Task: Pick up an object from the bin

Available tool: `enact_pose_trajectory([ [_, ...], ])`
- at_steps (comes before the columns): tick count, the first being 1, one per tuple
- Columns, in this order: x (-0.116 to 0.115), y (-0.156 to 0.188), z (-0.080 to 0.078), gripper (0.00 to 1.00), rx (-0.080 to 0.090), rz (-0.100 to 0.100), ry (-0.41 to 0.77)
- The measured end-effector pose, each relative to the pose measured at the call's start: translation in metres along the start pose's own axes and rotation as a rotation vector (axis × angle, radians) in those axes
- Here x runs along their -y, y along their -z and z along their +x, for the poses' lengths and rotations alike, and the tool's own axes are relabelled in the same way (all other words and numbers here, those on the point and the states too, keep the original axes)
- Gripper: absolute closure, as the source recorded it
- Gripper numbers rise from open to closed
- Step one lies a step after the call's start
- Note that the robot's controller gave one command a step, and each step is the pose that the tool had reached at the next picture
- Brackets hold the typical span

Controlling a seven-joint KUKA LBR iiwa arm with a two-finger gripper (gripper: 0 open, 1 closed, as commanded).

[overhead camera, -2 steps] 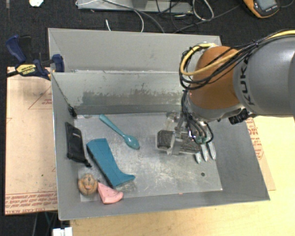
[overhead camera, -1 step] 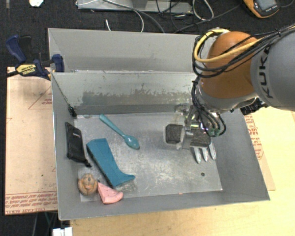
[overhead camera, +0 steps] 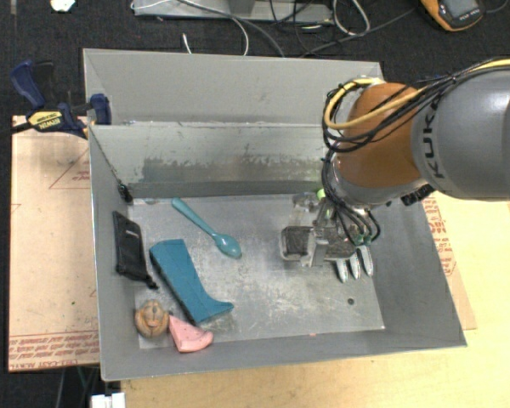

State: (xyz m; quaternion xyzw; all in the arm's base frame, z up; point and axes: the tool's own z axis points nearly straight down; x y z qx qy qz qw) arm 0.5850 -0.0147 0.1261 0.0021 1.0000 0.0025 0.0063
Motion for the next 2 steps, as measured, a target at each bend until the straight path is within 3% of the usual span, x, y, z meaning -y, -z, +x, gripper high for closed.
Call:
enact_pose_trajectory([
  [1,-0.007,0.048,0.005,1.00,-0.007,-0.001,-0.039],
  [2,-0.007,0.082,-0.006,1.00,-0.008,0.000,-0.012],
])
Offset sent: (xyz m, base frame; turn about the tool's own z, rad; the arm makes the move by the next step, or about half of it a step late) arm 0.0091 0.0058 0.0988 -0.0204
